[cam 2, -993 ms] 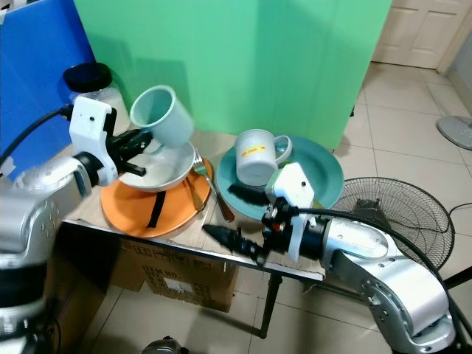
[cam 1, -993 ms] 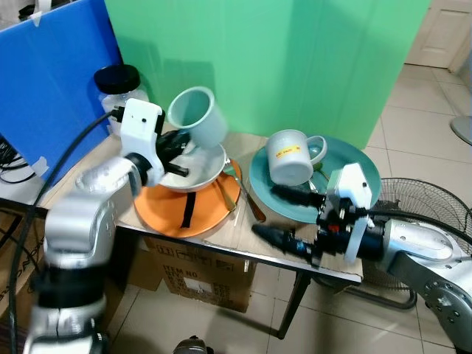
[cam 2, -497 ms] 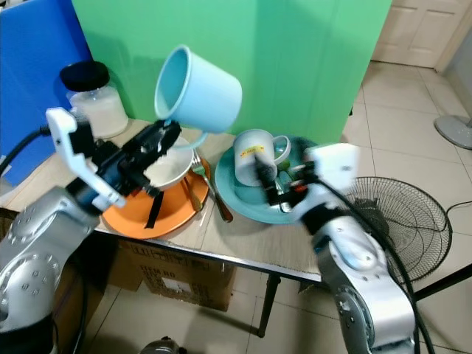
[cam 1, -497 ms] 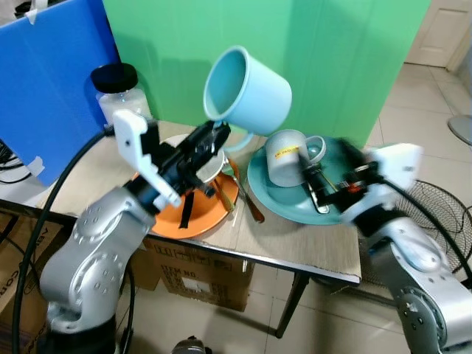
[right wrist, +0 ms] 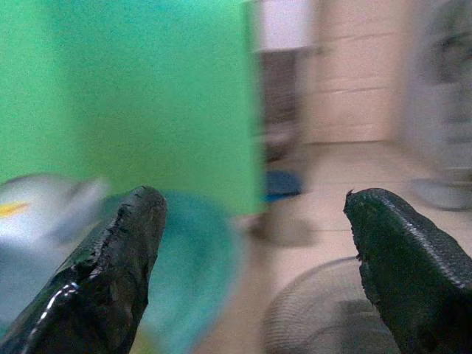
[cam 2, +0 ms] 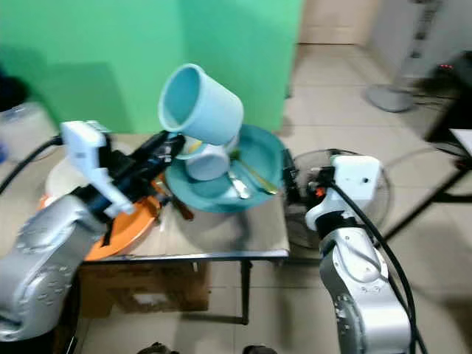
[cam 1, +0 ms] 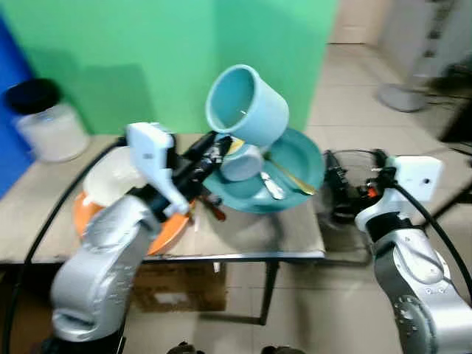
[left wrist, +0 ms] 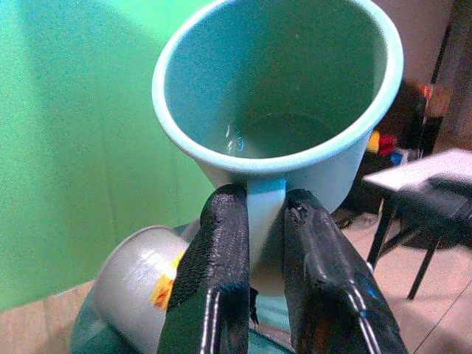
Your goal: Setting the table
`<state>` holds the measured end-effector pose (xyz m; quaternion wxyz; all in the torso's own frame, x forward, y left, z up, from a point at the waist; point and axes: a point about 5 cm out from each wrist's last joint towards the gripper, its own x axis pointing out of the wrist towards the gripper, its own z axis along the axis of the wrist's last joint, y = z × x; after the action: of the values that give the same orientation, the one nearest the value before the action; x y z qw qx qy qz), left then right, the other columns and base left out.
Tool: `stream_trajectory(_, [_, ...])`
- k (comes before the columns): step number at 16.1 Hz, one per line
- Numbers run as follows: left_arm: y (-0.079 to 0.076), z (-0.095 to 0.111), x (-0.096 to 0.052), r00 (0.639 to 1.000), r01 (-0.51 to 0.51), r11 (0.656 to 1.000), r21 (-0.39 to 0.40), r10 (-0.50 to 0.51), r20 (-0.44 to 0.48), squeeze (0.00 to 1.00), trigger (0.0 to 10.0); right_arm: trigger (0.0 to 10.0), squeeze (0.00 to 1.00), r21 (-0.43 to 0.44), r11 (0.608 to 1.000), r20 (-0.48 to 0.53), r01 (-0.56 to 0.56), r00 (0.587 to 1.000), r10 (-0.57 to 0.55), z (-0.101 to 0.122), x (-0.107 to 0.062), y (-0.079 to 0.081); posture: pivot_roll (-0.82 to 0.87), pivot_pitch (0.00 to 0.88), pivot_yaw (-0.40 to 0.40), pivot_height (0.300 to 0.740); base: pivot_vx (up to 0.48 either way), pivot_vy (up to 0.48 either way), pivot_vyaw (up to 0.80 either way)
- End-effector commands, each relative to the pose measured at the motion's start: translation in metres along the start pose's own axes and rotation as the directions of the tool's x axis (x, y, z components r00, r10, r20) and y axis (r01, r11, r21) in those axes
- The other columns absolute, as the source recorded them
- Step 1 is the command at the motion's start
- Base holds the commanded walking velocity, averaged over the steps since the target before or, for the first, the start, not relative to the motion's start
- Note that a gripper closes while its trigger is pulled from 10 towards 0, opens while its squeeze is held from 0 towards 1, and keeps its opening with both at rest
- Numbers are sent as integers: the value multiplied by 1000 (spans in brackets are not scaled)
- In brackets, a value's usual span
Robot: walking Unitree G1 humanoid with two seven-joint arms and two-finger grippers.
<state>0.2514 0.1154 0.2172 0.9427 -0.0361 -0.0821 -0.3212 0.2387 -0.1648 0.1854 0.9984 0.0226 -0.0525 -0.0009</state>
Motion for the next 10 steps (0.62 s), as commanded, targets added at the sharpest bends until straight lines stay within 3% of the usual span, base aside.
stream_trajectory(1, [0,1,4,999,-33,999,39,33,-8,0,10000,10000,0,-26,997,60,76,995,-74,7,1,-7,85,0,42,740,0,0,-781])
stream_trajectory(3, [0,-7,9,992,-114,989,95,118,-43,0,10000,10000,0,-10,995,86,102,991,-101,10,3,-9,73,0,38,740,0,0,-800])
stream_trajectory(4, [3,-14,11,982,-181,982,50,184,-51,0,10000,10000,0,1,988,70,153,986,-153,8,3,-11,69,0,45,740,0,0,-800])
stream_trajectory(5, [3,-15,13,977,-208,977,53,210,-36,0,10000,10000,0,55,994,5,94,996,-94,4,1,-8,68,0,48,740,0,0,-775])
stream_trajectory(6, [3,-12,15,972,-232,971,62,234,-15,0,10000,10000,0,56,998,-26,40,999,-39,1,-1,-5,69,0,45,740,0,0,-769])
stream_trajectory(8, [8,-7,16,957,-291,952,99,290,16,0,10000,10000,0,34,999,-41,30,999,-29,-2,-1,-3,62,0,47,740,0,0,-775])
stream_trajectory(10, [17,-5,13,942,-332,925,183,337,3,0,10000,10000,0,39,999,-60,-4,998,7,-3,0,2,65,0,47,740,0,0,-775])
